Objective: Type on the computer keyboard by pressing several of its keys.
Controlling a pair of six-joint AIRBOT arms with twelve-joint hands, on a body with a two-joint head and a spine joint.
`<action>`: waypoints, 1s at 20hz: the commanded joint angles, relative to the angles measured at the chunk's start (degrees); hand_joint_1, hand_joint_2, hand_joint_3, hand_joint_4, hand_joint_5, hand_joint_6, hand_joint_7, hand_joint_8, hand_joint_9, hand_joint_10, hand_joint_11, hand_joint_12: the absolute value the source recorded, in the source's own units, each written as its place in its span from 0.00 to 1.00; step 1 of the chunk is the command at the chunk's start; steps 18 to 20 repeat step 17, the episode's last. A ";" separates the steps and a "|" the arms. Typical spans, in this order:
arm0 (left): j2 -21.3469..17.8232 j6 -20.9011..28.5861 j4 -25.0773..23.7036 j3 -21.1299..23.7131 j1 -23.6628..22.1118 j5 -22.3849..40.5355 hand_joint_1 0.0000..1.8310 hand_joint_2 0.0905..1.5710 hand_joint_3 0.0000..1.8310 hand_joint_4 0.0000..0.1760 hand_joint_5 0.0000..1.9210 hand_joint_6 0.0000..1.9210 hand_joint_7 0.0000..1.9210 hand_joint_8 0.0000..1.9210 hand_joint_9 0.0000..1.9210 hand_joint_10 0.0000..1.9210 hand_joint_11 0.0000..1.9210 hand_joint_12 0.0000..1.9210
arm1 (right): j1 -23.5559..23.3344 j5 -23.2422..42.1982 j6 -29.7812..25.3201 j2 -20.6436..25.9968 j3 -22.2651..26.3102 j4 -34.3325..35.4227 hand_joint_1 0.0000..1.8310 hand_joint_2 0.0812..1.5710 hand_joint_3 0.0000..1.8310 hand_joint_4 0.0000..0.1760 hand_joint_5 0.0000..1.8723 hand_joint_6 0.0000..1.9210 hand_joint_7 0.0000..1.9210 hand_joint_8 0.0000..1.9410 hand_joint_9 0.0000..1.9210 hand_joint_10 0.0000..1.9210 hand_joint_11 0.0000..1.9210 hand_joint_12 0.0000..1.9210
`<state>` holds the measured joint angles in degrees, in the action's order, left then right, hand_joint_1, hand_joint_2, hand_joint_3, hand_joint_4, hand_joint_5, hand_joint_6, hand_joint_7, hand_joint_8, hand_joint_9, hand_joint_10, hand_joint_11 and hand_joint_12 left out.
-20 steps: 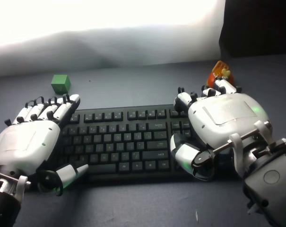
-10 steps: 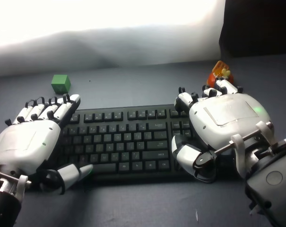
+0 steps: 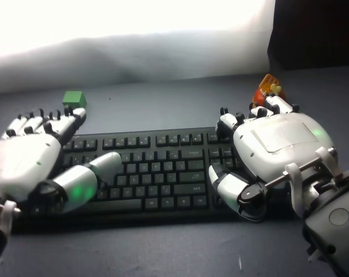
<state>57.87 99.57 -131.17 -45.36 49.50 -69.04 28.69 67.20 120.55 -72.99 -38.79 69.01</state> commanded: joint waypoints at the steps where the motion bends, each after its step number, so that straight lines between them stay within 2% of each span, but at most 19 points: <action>1: -1.07 -0.14 -3.45 0.14 -0.76 -5.07 0.00 0.78 0.00 0.00 0.17 0.04 0.20 0.02 0.07 0.31 0.00 0.65 | -0.73 3.03 0.20 0.36 0.27 -5.00 0.23 0.79 0.10 0.00 0.16 0.34 0.34 0.01 0.17 0.49 0.00 0.87; 2: -1.98 -0.16 -3.45 0.45 -1.29 -4.27 0.00 0.80 0.01 0.00 0.22 0.07 0.25 0.04 0.10 0.34 0.00 0.69 | -0.75 3.03 0.21 0.37 0.35 -5.00 0.22 0.79 0.08 0.00 0.18 0.37 0.37 0.02 0.18 0.52 0.00 0.89; 3: -2.72 -0.29 -3.45 0.71 -1.68 -3.72 0.00 0.81 0.00 0.00 0.28 0.21 0.35 0.13 0.15 0.46 0.00 0.81 | -0.77 3.03 0.21 0.39 0.41 -5.00 0.20 0.81 0.05 0.00 0.25 0.43 0.39 0.25 0.22 0.63 0.04 0.93; 4: -3.78 -0.90 -3.46 1.27 -2.25 -2.88 0.00 0.82 0.00 0.00 0.29 0.40 0.38 0.30 0.21 0.58 0.04 0.88 | -0.81 3.03 0.24 0.43 0.52 -5.00 0.18 0.82 0.03 0.00 0.31 0.51 0.40 0.44 0.28 0.69 0.10 0.96; 5: -4.38 -1.07 -3.46 1.57 -2.58 -2.04 0.00 0.85 0.01 0.00 0.31 0.63 0.37 0.64 0.29 0.78 0.18 0.97 | -0.82 3.02 0.25 0.49 0.59 -5.00 0.16 0.83 0.02 0.00 0.43 0.51 0.47 0.55 0.36 0.80 0.22 0.99; 6: -5.37 -1.31 -3.55 2.17 -3.09 -1.23 0.02 0.87 0.01 0.00 0.38 0.73 0.42 0.81 0.38 0.90 0.29 0.99 | -0.85 3.01 0.26 0.58 0.65 -5.00 0.16 0.84 0.02 0.00 0.49 0.53 0.55 0.63 0.46 0.87 0.34 1.00; 7: -6.11 -1.36 -4.14 2.56 -3.41 -0.45 0.07 0.88 0.01 0.00 0.41 0.79 0.44 0.89 0.42 0.96 0.35 1.00 | -0.86 3.01 0.27 0.60 0.65 -5.01 0.13 0.86 0.02 0.00 0.50 0.58 0.58 0.70 0.52 0.93 0.42 1.00; 8: -6.77 -1.36 -4.98 2.91 -3.82 0.26 0.05 0.90 0.01 0.00 0.45 0.77 0.50 0.85 0.46 0.97 0.38 1.00 | -0.86 3.00 0.29 0.63 0.65 -5.01 0.11 0.88 0.02 0.00 0.54 0.70 0.64 0.76 0.61 0.96 0.52 1.00; 9: -7.38 -1.36 -5.37 3.27 -4.22 1.27 0.07 0.93 0.01 0.00 0.46 0.84 0.51 0.88 0.48 0.99 0.43 1.00 | -0.86 2.99 0.31 0.64 0.65 -5.01 0.10 0.90 0.02 0.00 0.58 0.83 0.69 0.80 0.66 0.99 0.61 1.00; 10: -8.15 -1.45 -5.42 3.91 -4.72 1.97 0.06 0.95 0.01 0.00 0.46 0.86 0.53 0.90 0.51 1.00 0.46 1.00 | -0.86 2.98 0.31 0.64 0.65 -5.01 0.07 0.92 0.02 0.00 0.60 0.88 0.70 0.82 0.68 1.00 0.64 1.00; 11: -8.75 -1.69 -5.42 4.37 -5.07 2.41 0.11 0.95 0.01 0.00 0.48 0.89 0.55 0.90 0.53 1.00 0.49 1.00 | -0.85 2.97 0.31 0.64 0.66 -5.01 0.05 0.95 0.02 0.00 0.61 0.90 0.70 0.86 0.69 1.00 0.67 1.00; 12: -9.58 -2.02 -5.42 4.99 -5.45 3.22 0.16 0.95 0.00 0.00 0.49 0.96 0.55 0.96 0.55 1.00 0.53 1.00 | -0.84 2.97 0.32 0.64 0.68 -5.01 0.09 0.96 0.02 0.00 0.59 0.93 0.70 0.89 0.69 1.00 0.69 1.00; 14: -10.77 -2.09 -5.42 5.85 -6.13 3.85 0.21 0.96 0.00 0.00 0.49 1.00 0.55 0.99 0.57 1.00 0.55 1.00 | -0.84 2.97 0.33 0.64 0.70 -5.02 0.13 0.98 0.01 0.00 0.59 0.96 0.69 0.91 0.70 1.00 0.70 1.00; 17: -12.42 -2.78 -5.43 6.84 -7.82 6.07 0.23 0.97 0.00 0.00 0.47 0.98 0.55 0.96 0.56 1.00 0.53 1.00 | -0.82 2.97 0.35 0.67 0.75 -5.03 0.11 1.00 0.02 0.00 0.58 0.94 0.69 0.91 0.71 1.00 0.70 1.00; 20: -12.42 -2.78 -5.43 6.84 -7.82 6.07 0.23 0.97 0.00 0.00 0.47 0.98 0.55 0.96 0.56 1.00 0.53 1.00 | -0.82 2.97 0.35 0.67 0.75 -5.03 0.11 1.00 0.02 0.00 0.58 0.94 0.69 0.91 0.71 1.00 0.70 1.00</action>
